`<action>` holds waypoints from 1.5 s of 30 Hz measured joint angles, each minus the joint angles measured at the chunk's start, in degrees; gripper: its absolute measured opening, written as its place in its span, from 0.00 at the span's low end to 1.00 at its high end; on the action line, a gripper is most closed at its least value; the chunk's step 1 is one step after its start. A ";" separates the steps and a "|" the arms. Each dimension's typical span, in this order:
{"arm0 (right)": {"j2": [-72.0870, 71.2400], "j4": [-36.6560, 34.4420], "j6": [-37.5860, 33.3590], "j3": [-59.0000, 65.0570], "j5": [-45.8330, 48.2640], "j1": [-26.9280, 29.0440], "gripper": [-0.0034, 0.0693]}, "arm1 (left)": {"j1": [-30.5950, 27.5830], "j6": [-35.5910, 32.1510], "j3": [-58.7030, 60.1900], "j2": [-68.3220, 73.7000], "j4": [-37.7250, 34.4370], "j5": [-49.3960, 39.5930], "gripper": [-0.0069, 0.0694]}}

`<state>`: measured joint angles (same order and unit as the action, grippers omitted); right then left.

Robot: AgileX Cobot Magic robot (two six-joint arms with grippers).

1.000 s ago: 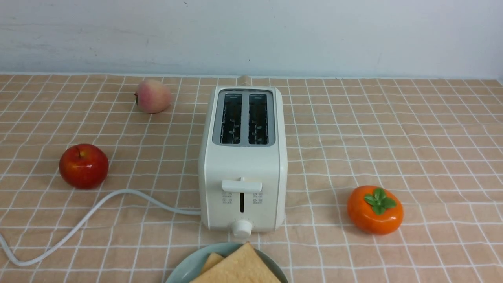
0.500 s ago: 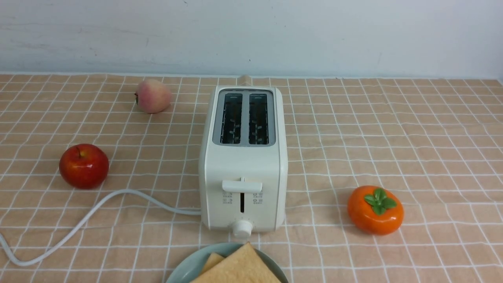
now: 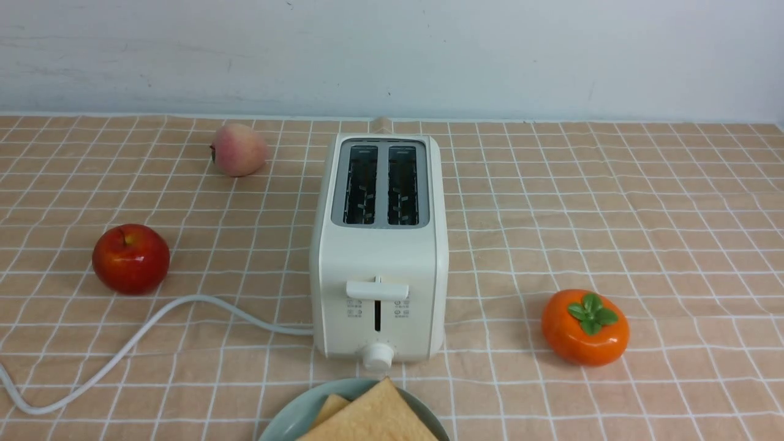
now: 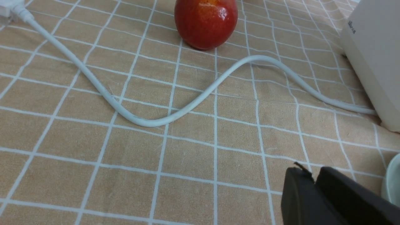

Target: Take toasted bread from bread machine on light coffee tablecloth place on plate.

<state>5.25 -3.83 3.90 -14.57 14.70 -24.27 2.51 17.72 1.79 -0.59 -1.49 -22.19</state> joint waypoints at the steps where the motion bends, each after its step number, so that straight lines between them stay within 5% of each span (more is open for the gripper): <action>1: 0.00 0.02 0.00 0.00 0.00 0.00 0.18 | 0.00 0.00 0.00 0.00 0.00 0.00 0.18; 7: -0.67 2.75 0.00 2.58 -0.25 1.19 0.19 | 0.00 0.00 0.00 0.00 0.00 0.00 0.19; 16: -0.88 3.83 0.38 15.86 3.57 18.89 0.20 | 0.00 0.00 0.00 0.00 0.00 -0.04 0.21; 20: -4.31 3.83 0.94 15.81 5.75 22.27 0.20 | 0.00 0.00 0.00 0.00 0.00 -0.06 0.21; 45: -5.80 4.25 1.73 15.64 6.45 21.66 0.24 | 0.00 0.00 0.00 0.00 0.00 -0.29 0.23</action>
<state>-0.55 0.42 5.63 1.06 21.16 -2.61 2.51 17.72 1.79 -0.59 -1.49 -22.48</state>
